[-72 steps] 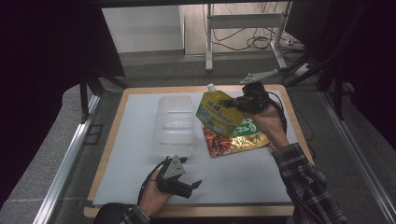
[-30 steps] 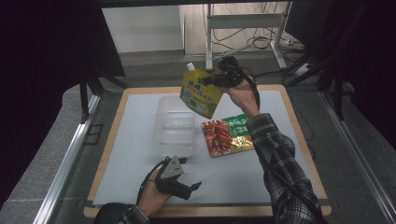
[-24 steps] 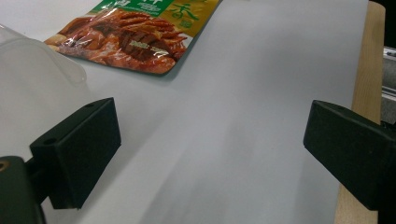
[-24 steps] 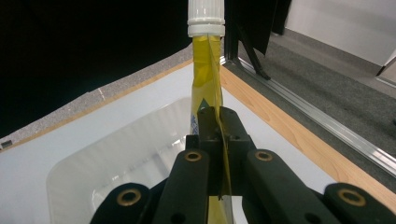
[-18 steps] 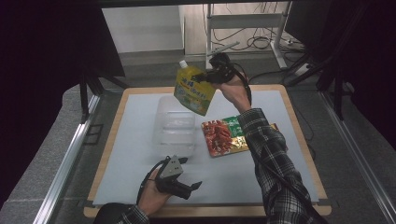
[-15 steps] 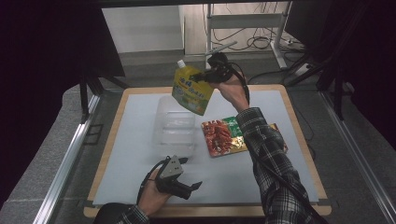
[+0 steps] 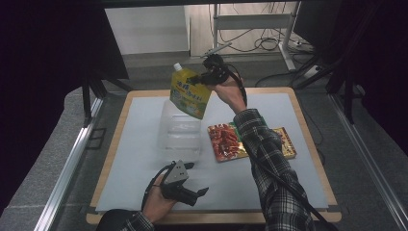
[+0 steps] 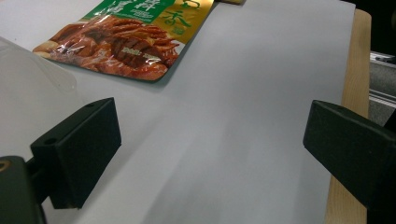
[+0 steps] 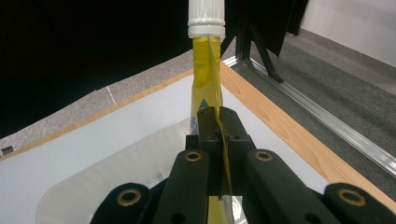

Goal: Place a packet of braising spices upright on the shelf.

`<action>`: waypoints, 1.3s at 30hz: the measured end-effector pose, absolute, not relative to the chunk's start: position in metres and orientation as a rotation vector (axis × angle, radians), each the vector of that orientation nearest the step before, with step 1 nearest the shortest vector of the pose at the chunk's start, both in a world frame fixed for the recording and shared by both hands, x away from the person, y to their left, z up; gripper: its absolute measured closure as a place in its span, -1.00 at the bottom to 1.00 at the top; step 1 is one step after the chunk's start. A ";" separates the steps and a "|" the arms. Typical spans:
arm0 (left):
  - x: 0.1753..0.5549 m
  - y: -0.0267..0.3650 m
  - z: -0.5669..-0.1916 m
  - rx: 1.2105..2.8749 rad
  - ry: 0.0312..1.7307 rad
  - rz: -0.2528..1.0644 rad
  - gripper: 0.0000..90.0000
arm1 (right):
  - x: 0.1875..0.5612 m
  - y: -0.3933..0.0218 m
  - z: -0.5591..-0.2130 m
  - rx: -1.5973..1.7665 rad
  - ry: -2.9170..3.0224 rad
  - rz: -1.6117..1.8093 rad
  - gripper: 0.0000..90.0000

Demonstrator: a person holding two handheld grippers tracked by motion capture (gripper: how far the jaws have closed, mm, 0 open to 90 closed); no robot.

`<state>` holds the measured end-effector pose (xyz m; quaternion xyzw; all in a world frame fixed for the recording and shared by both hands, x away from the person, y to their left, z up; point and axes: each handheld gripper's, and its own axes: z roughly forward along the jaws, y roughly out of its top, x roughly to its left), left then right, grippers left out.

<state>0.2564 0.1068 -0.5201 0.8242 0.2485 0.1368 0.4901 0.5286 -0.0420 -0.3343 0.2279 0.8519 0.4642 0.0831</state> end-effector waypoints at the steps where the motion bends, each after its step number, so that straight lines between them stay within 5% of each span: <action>1: 0.256 0.107 -0.520 2.002 0.602 0.331 -0.92 | 0.529 -0.040 -0.335 0.684 2.550 1.381 0.97; 34: 0.258 0.106 -0.520 2.003 0.601 0.331 -0.92 | 0.537 0.004 -0.384 0.667 2.644 1.246 0.96; 39: 0.259 0.108 -0.520 2.000 0.609 0.335 -0.92 | 0.535 0.005 -0.382 0.636 2.630 1.229 0.82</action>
